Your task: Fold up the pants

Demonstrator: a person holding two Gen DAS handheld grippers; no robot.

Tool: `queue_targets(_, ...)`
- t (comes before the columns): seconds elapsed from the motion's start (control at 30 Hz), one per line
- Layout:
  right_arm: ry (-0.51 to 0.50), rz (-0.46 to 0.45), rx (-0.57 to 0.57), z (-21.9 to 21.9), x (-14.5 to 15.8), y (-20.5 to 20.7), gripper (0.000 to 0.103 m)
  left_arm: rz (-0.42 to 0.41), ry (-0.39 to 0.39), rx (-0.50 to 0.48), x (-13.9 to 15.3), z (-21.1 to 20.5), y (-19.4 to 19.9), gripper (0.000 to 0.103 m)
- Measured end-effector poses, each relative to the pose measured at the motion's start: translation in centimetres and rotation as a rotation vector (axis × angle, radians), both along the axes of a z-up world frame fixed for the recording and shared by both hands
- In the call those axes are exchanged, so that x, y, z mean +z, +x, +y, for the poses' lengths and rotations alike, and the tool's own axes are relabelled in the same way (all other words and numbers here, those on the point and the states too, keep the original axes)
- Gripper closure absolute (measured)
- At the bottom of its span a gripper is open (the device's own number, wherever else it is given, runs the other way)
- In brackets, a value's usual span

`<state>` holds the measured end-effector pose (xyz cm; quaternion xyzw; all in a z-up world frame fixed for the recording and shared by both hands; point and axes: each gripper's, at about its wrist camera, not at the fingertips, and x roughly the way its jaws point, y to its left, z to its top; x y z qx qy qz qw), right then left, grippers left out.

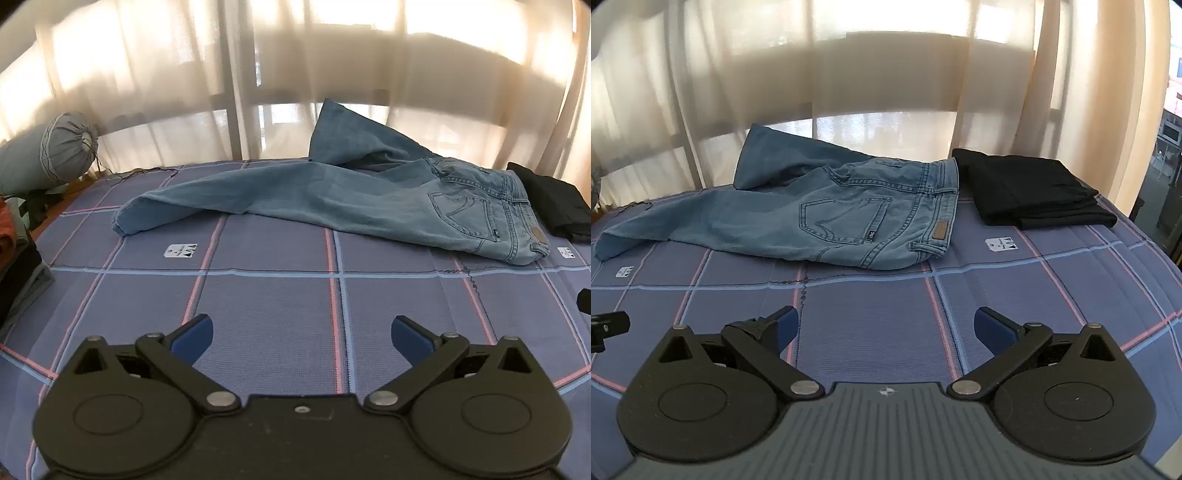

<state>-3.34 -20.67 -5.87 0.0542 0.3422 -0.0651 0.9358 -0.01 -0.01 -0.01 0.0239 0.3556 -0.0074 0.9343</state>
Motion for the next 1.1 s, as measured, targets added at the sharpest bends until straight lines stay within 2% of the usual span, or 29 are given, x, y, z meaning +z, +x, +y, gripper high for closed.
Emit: queue_targets(1.1, -0.007, -0.002, 0.000, 0.14, 0.19, 0.13, 0.000, 0.008, -0.030, 0.004, 0.05, 0.34, 0.07, 0.000)
